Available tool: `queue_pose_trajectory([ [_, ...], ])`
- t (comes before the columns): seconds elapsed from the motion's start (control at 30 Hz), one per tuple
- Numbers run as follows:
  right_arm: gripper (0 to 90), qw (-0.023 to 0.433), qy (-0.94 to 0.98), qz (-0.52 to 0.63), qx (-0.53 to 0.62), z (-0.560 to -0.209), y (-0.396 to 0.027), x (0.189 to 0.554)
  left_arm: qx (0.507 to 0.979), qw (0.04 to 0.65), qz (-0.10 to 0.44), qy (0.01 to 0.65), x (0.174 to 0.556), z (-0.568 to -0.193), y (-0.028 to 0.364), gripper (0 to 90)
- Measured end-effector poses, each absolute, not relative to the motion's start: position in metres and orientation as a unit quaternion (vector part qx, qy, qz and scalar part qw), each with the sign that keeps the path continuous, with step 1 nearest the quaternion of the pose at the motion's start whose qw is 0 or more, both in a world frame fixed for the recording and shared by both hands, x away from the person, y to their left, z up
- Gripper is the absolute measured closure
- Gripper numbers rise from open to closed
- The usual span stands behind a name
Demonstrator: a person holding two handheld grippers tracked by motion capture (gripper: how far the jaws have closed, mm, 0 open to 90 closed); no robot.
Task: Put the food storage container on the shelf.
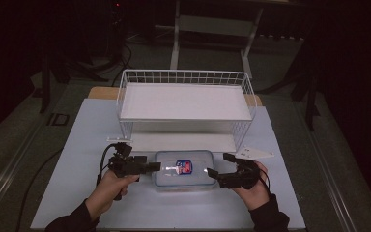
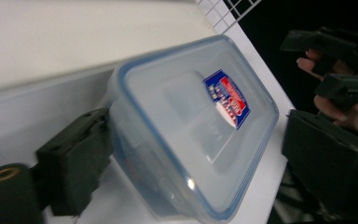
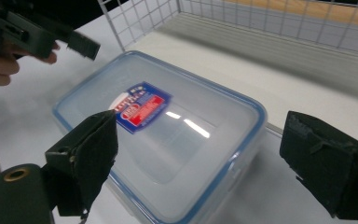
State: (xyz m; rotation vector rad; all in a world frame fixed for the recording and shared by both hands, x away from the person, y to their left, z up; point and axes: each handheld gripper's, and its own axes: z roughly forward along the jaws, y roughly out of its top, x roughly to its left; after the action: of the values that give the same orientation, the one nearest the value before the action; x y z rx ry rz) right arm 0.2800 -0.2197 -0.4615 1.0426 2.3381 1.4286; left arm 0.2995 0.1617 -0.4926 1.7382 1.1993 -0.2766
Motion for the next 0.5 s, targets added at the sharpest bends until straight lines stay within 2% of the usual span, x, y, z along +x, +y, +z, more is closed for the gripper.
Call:
queue_pose_trajectory([
  [0.23, 13.5, 0.085, 0.789, 0.483, 0.371, -0.467, -0.226, 0.282, 0.686, 0.470, -0.158, 0.532, 0.307, -0.512, 0.169, 17.1],
  [0.4, 14.6, 0.048, 0.781, 0.481, 0.396, -0.476, -0.228, 0.289, 0.672, 0.465, -0.190, 0.545, 0.310, -0.521, 0.169, 21.0],
  [0.5, 19.3, 0.019, 0.770, 0.476, 0.425, -0.482, -0.230, 0.297, 0.669, 0.463, -0.199, 0.546, 0.311, -0.525, 0.168, 24.4],
])
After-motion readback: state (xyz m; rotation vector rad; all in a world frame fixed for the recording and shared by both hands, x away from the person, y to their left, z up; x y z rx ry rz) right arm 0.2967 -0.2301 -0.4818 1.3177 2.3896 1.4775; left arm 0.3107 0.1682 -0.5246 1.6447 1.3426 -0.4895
